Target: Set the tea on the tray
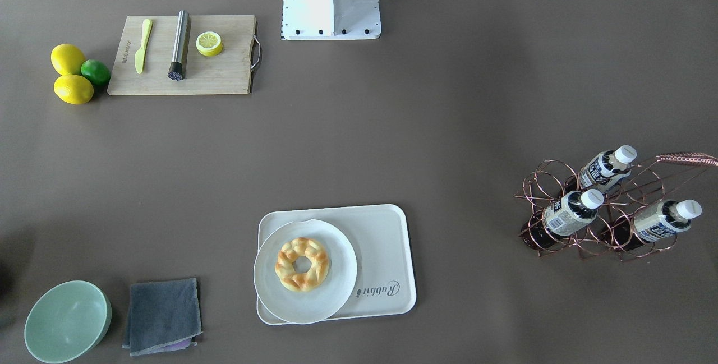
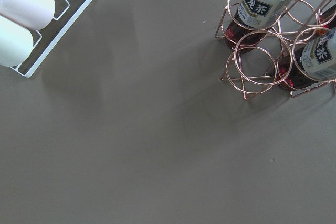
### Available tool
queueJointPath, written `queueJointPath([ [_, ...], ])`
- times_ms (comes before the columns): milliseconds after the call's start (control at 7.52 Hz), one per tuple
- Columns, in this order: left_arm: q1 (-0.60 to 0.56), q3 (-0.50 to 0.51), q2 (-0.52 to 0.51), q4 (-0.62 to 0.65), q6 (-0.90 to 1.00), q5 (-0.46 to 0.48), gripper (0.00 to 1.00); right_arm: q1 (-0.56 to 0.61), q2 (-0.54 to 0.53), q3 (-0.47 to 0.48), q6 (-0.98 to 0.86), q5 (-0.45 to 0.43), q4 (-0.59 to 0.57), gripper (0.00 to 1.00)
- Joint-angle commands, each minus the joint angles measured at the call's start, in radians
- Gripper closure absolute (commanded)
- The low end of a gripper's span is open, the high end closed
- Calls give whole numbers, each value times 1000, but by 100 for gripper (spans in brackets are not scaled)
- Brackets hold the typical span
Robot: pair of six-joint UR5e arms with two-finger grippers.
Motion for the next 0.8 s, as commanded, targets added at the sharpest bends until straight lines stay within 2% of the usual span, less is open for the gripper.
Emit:
queueJointPath([
  [0, 39, 0, -10, -29, -81, 5, 3, 0, 2, 8, 0, 2, 0, 0],
  [665, 38, -5, -25, -29, -104, 5, 3, 0, 14, 8, -4, 2, 2, 0],
])
